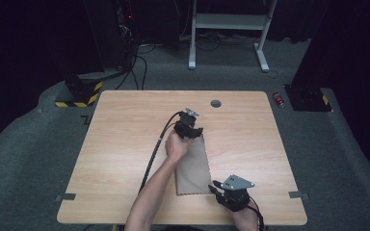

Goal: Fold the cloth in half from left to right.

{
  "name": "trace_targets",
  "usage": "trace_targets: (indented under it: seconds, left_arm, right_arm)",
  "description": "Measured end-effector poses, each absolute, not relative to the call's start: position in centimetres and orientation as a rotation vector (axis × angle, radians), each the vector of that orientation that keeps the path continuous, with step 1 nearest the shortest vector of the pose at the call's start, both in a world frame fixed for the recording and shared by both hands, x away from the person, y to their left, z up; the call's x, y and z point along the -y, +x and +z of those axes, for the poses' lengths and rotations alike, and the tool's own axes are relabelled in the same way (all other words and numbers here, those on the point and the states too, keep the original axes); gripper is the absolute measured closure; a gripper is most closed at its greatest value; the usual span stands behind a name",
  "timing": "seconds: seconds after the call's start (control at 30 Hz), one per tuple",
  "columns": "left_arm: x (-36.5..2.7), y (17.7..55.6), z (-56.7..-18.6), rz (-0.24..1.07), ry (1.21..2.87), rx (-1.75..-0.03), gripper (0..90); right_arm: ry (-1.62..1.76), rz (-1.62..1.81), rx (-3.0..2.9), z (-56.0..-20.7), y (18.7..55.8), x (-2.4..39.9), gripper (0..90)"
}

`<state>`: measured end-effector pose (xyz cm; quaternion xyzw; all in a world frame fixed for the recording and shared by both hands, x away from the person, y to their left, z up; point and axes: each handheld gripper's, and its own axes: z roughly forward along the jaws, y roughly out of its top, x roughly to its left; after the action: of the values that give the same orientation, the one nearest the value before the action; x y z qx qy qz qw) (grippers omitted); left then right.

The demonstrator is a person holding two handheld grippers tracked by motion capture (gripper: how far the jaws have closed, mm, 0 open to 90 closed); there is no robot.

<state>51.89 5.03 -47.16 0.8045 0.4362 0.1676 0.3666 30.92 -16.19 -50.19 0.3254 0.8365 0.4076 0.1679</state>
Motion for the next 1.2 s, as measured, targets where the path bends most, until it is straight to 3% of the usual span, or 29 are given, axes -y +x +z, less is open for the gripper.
trace_targets:
  seconds: [0.13,0.33,0.5,0.9,1.2]
  left_arm:
    - [-7.0,48.9,-46.6,0.462,2.068,-1.137,45.0]
    - [-9.8,40.7,-47.3,0.414,2.096,-1.022,39.7]
    - [-9.7,36.6,-49.1,0.421,2.144,-1.018,35.2]
    - [-9.4,32.7,-50.9,0.488,2.153,-1.082,32.4]
    - [-10.0,32.3,-51.7,0.502,2.156,-1.111,32.7]
  right_arm:
    - [0.924,1.155,-2.393,-50.1,32.6,16.3,69.4]
    - [0.909,1.073,-2.441,-50.9,33.9,15.7,63.9]
    - [0.902,1.070,-2.456,-51.5,34.9,15.1,61.8]
    - [0.918,1.088,-2.452,-51.3,34.8,15.7,57.0]
    - [0.942,1.018,-2.491,-51.9,35.1,15.9,54.4]
